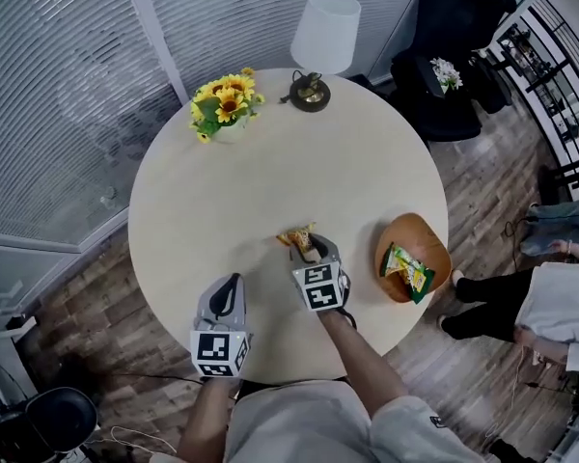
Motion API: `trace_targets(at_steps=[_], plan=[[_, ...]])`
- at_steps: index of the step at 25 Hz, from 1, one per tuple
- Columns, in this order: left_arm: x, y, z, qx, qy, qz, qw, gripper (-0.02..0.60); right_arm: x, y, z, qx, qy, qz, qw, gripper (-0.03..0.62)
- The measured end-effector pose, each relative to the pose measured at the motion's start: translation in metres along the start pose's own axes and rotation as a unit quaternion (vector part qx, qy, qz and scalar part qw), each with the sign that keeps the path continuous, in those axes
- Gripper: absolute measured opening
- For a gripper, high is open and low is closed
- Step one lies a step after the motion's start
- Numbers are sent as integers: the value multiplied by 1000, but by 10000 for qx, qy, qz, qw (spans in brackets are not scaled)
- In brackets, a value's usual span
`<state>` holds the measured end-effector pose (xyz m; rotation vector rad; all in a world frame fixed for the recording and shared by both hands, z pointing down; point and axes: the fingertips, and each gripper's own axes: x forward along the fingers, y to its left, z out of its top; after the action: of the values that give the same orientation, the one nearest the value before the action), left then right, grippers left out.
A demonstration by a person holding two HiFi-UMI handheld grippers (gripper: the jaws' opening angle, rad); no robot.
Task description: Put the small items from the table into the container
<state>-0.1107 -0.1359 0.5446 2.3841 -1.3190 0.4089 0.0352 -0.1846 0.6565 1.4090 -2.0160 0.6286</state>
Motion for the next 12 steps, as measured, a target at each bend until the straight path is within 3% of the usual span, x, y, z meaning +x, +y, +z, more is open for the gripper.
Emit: trace_targets(at_steps=[6,12], plan=[[3,-43,4,154,-77,-29,9998,-2,-86,-6,22,142,-888,79,9959,160],[12,-108,9,251,-139,-219,9993,-2,-171,-79,10,398,-1264,-368,9905,160]])
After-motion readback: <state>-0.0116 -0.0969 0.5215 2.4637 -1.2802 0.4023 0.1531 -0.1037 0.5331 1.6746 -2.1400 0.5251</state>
